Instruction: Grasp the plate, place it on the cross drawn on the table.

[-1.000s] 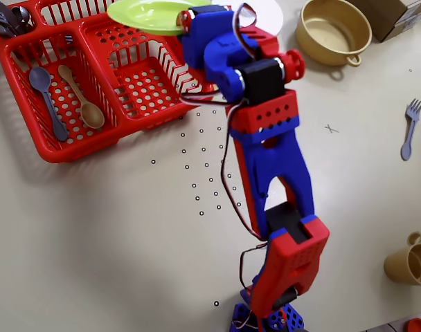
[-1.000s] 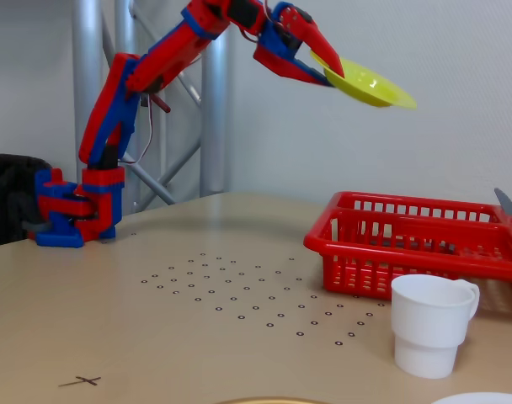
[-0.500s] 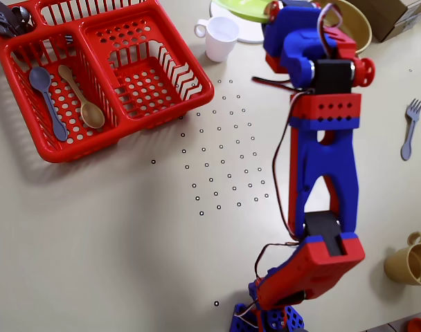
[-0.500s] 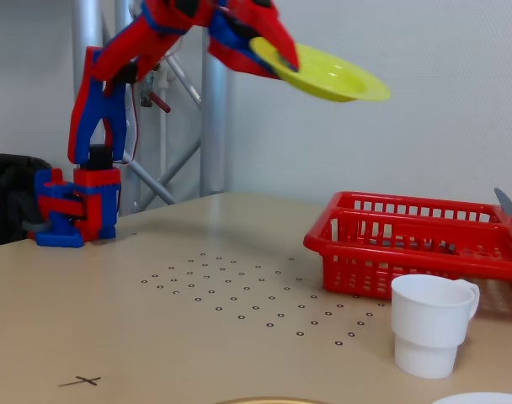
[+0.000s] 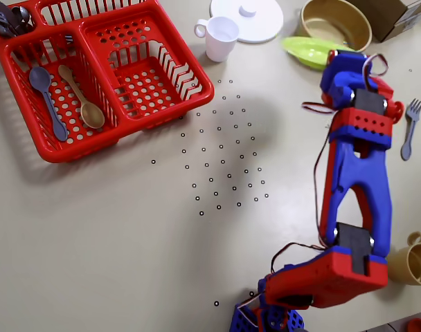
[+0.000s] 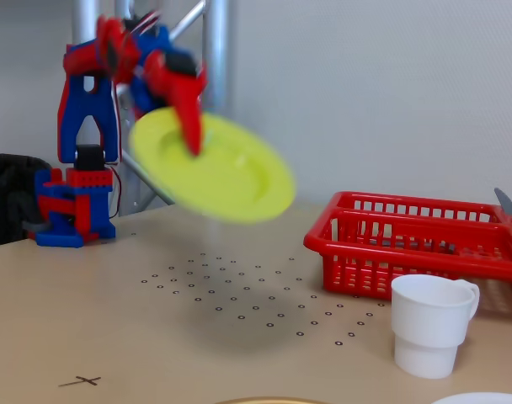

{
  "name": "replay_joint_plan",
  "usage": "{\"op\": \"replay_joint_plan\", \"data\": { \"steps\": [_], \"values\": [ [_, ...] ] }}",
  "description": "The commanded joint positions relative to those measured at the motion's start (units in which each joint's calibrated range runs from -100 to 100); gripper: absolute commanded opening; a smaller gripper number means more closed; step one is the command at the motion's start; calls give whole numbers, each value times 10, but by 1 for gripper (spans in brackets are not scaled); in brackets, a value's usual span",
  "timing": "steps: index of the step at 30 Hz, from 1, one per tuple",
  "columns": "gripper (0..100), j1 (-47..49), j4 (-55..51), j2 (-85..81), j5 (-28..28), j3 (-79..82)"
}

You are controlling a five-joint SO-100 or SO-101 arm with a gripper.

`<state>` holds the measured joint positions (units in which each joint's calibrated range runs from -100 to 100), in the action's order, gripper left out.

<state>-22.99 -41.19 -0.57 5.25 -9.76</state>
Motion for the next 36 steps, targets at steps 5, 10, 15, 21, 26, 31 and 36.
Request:
{"op": "replay_joint_plan", "data": {
  "steps": [5, 10, 15, 21, 26, 31, 36],
  "values": [
    [0, -80, 47, -4, 37, 11],
    [0, -106, 61, 29, 68, 36],
    [0, -128, 119, 51, 84, 76],
    [0, -141, 176, 70, 102, 109],
    [0, -137, 210, 89, 111, 130],
    [0, -131, 246, 91, 113, 160],
    [0, -121, 297, 86, 109, 206]
  ]
}}
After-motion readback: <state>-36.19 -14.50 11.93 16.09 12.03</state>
